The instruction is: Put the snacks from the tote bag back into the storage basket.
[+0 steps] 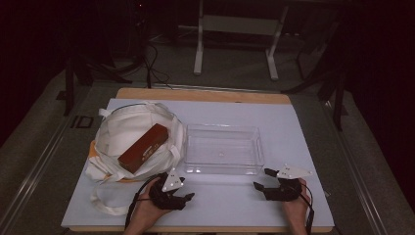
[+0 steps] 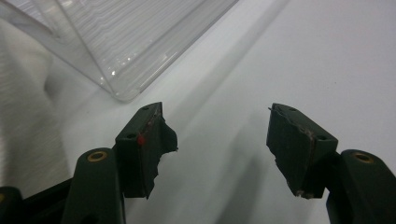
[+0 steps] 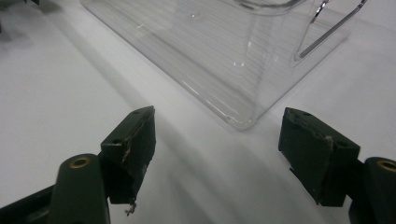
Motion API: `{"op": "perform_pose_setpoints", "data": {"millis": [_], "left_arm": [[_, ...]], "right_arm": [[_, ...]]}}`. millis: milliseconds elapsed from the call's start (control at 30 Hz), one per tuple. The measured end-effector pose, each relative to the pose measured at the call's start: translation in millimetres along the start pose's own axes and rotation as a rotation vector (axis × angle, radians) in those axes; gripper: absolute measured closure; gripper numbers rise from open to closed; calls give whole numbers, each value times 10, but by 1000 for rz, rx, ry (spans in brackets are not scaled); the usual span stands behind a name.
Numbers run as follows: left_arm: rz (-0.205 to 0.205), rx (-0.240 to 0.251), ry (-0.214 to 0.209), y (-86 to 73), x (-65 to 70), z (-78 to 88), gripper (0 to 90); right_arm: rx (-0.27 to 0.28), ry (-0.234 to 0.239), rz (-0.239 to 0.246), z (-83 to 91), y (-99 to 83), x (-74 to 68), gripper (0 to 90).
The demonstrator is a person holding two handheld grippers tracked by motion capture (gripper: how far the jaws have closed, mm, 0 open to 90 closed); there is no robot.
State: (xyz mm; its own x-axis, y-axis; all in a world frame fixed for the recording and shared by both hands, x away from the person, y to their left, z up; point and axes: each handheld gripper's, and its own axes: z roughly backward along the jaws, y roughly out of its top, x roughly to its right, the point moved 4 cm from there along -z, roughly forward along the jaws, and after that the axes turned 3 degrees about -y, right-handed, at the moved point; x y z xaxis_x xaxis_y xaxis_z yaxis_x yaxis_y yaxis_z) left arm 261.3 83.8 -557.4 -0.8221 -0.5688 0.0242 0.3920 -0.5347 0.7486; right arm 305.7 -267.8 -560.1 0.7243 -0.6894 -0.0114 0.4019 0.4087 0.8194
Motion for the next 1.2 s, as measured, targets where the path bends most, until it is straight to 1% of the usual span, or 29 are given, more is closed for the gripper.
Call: {"op": "perform_pose_setpoints", "data": {"millis": [33, 67, 133, 300, 333, 400, 433, 533, 633, 667, 733, 800, 1033, 1200], "left_arm": [[1, 0, 5, -1, -5, 10, 373], [1, -1, 7, -3, -7, 16, 373], [2, 4, 8, -4, -9, 29, 374], [7, -11, 15, -12, -10, 56, 374], [2, -11, 15, -9, -8, 63, 378], [-2, -8, 10, 4, 5, 78, 390], [-8, -8, 11, 13, 11, 93, 401], [-15, -4, -3, 29, 23, 120, 404], [-4, 5, -30, 31, 18, 146, 410], [0, 7, -29, 32, 15, 151, 413], [4, 13, -9, 44, -4, 176, 422], [14, 23, -12, 61, -17, 203, 427], [10, 22, -12, 89, -40, 260, 435], [8, 24, -5, 109, -41, 293, 435]], "right_arm": [[5, -7, 4, 1, 1, 0, 273], [-4, -1, 8, -6, -1, -6, 273], [-10, -10, 11, -13, -2, -9, 273], [-6, 4, 24, -7, -2, -25, 271], [-6, 7, 31, -9, -3, -27, 271], [-7, 12, 38, -9, -3, -35, 244], [-2, 21, 49, -4, -4, -47, 240], [1, 18, 53, -3, -4, -48, 239], [2, 18, 47, 0, -4, -46, 239], [4, 15, 46, 2, -4, -45, 239], [6, 14, 47, 3, -4, -45, 239], [6, 12, 46, 5, -4, -47, 239], [13, 6, 45, 8, -4, -43, 239], [6, 6, 46, 3, -4, -43, 239]]}}
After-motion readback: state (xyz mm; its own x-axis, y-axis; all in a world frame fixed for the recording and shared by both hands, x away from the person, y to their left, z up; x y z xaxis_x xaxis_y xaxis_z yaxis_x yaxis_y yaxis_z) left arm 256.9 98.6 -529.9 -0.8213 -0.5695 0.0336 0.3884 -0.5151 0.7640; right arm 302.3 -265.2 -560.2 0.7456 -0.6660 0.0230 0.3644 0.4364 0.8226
